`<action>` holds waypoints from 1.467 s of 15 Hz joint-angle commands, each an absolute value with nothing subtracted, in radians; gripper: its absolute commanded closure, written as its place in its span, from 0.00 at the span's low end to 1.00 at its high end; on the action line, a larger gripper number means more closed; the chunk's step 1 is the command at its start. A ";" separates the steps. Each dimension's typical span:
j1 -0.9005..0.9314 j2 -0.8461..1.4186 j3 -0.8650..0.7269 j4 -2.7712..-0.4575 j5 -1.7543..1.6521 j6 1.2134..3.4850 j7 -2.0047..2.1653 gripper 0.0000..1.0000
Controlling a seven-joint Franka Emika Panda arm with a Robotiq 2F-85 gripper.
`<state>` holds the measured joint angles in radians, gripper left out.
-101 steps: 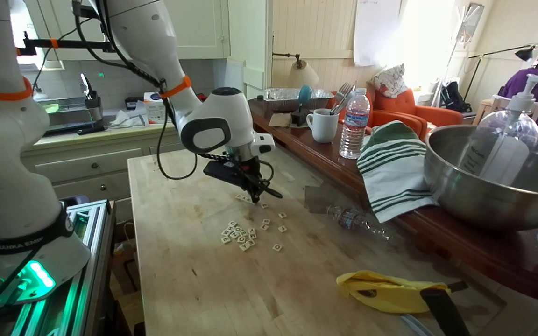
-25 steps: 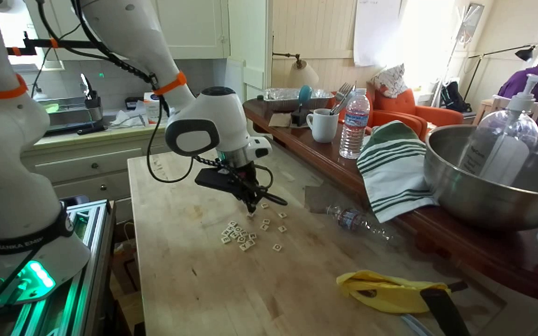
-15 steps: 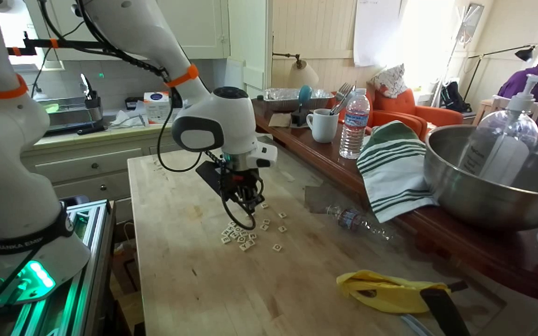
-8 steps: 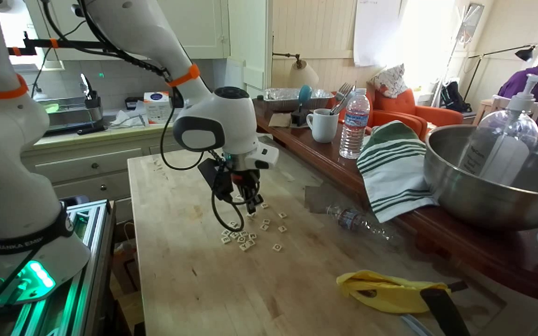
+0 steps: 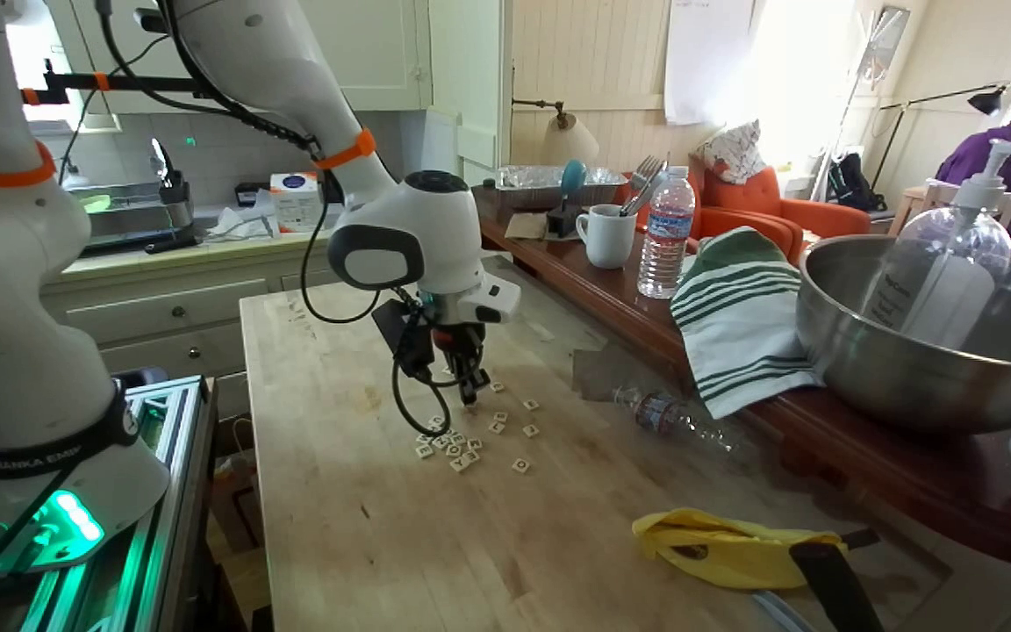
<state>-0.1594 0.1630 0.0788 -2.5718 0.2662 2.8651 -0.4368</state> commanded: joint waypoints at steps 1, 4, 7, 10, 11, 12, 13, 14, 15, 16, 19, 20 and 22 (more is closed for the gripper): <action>-0.131 0.207 0.058 -2.553 0.188 2.896 -0.392 1.00; -0.125 0.220 0.054 -2.540 0.115 2.900 -0.413 1.00; -0.123 0.238 0.056 -2.523 0.041 2.910 -0.438 1.00; -0.120 0.262 0.059 -2.503 -0.014 2.934 -0.447 1.00; -0.119 0.271 0.061 -2.495 -0.030 2.945 -0.452 1.00; -0.118 0.283 0.060 -2.485 -0.047 2.960 -0.452 1.00; -0.121 0.294 0.067 -2.476 -0.053 2.975 -0.458 1.00; -0.122 0.307 0.070 -2.465 -0.062 2.991 -0.459 1.00; -0.127 0.319 0.078 -2.454 -0.065 3.004 -0.467 1.00; -0.129 0.334 0.084 -2.437 -0.070 3.017 -0.469 1.00; -0.126 0.373 0.093 -2.390 -0.098 3.027 -0.460 1.00; -0.133 0.381 0.105 -2.378 -0.099 3.016 -0.468 1.00; -0.156 0.389 0.147 -2.364 -0.084 2.984 -0.493 1.00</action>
<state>-0.1265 0.3150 0.0964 -2.4064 -0.0751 3.0019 -0.4669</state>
